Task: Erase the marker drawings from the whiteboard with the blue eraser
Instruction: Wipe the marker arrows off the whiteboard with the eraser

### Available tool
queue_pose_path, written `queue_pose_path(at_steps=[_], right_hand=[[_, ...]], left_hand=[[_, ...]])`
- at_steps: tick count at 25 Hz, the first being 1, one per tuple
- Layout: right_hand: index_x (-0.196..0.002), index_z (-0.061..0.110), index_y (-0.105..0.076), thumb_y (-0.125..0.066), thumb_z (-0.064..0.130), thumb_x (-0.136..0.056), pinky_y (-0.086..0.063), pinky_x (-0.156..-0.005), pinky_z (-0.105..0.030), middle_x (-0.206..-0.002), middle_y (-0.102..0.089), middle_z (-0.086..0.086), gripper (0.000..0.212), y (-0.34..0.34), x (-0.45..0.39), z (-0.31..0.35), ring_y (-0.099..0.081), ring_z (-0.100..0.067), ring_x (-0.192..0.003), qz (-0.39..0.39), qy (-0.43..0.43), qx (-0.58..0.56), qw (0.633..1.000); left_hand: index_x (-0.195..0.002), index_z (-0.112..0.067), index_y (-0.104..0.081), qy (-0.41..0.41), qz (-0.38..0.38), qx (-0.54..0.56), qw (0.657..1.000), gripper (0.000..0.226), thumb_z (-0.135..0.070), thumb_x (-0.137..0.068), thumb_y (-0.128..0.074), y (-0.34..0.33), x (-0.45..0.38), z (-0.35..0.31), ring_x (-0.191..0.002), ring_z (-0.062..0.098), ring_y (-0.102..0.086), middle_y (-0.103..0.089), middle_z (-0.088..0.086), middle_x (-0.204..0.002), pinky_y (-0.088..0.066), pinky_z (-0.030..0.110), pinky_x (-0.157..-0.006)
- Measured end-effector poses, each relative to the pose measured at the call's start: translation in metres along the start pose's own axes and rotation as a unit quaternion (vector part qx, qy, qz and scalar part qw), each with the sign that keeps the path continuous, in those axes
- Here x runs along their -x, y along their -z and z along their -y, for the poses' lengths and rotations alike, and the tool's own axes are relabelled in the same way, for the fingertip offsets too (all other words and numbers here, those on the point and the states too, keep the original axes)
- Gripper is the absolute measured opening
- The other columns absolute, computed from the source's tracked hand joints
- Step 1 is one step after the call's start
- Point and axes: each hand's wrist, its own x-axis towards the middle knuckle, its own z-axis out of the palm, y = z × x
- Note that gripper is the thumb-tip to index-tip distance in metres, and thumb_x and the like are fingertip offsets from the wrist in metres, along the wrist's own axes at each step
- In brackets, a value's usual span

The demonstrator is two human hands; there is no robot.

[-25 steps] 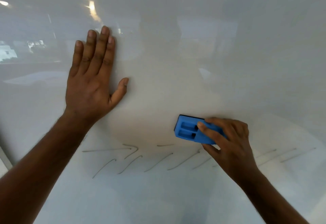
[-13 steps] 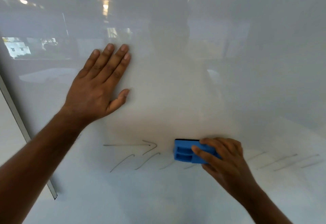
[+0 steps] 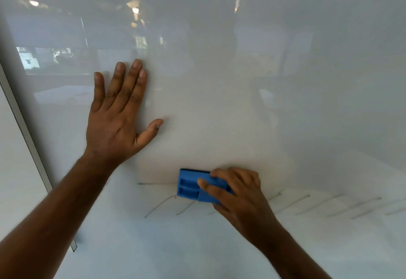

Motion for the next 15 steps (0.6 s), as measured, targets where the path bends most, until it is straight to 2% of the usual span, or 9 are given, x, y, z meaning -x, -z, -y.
queue_pose_path(at_steps=[2,5,7,12,15], right_hand=[[-0.144,0.038,-0.052,-0.077,0.023,-0.083,-0.038,-0.099,-0.038,-0.134,-0.06,0.005,0.068,-0.002,0.02,-0.005,-0.055,-0.019,-0.118,0.024,0.03,0.029,0.999],[-0.143,0.038,-0.054,-0.076,0.022,-0.083,-0.038,-0.097,-0.039,-0.133,-0.064,0.004,0.066,0.006,0.033,-0.021,-0.055,-0.02,-0.117,0.031,0.041,0.051,0.997],[-0.141,0.037,-0.056,-0.074,0.023,-0.083,-0.037,-0.097,-0.039,-0.131,-0.065,0.003,0.062,0.015,0.022,-0.024,-0.055,-0.02,-0.115,0.009,0.024,0.056,0.998],[-0.145,0.037,-0.054,-0.075,0.027,-0.088,-0.036,-0.099,-0.038,-0.133,-0.064,0.003,0.061,0.004,-0.026,0.004,-0.056,-0.021,-0.115,-0.034,-0.02,0.011,0.999],[-0.147,0.037,-0.054,-0.073,0.024,-0.093,-0.04,-0.098,-0.04,-0.133,-0.064,0.003,0.058,-0.021,-0.031,0.032,-0.058,-0.022,-0.115,-0.03,0.006,0.002,1.0]], left_hand=[[-0.172,-0.003,-0.015,0.024,-0.008,0.0,1.0,0.084,-0.057,-0.112,-0.037,0.0,0.004,0.001,-0.168,0.025,-0.001,-0.012,0.013,-0.18,0.002,0.055,-0.135],[-0.172,-0.002,-0.016,0.042,-0.013,-0.004,0.999,0.083,-0.057,-0.112,-0.035,-0.002,0.009,0.0,-0.167,0.039,-0.012,-0.014,0.017,-0.179,-0.003,0.058,-0.134],[-0.171,-0.001,-0.017,0.04,-0.016,-0.009,0.999,0.082,-0.055,-0.113,-0.036,-0.002,0.008,-0.001,-0.164,0.045,-0.018,-0.018,0.02,-0.178,-0.004,0.057,-0.135],[-0.17,0.0,-0.02,0.04,-0.018,-0.011,0.999,0.079,-0.051,-0.113,-0.037,-0.001,0.008,0.0,-0.163,0.047,-0.019,-0.022,0.024,-0.177,-0.005,0.054,-0.135],[-0.171,0.0,-0.019,0.033,-0.012,-0.009,0.999,0.079,-0.05,-0.113,-0.038,0.0,0.01,0.002,-0.163,0.047,-0.02,-0.021,0.023,-0.177,-0.006,0.054,-0.135]])
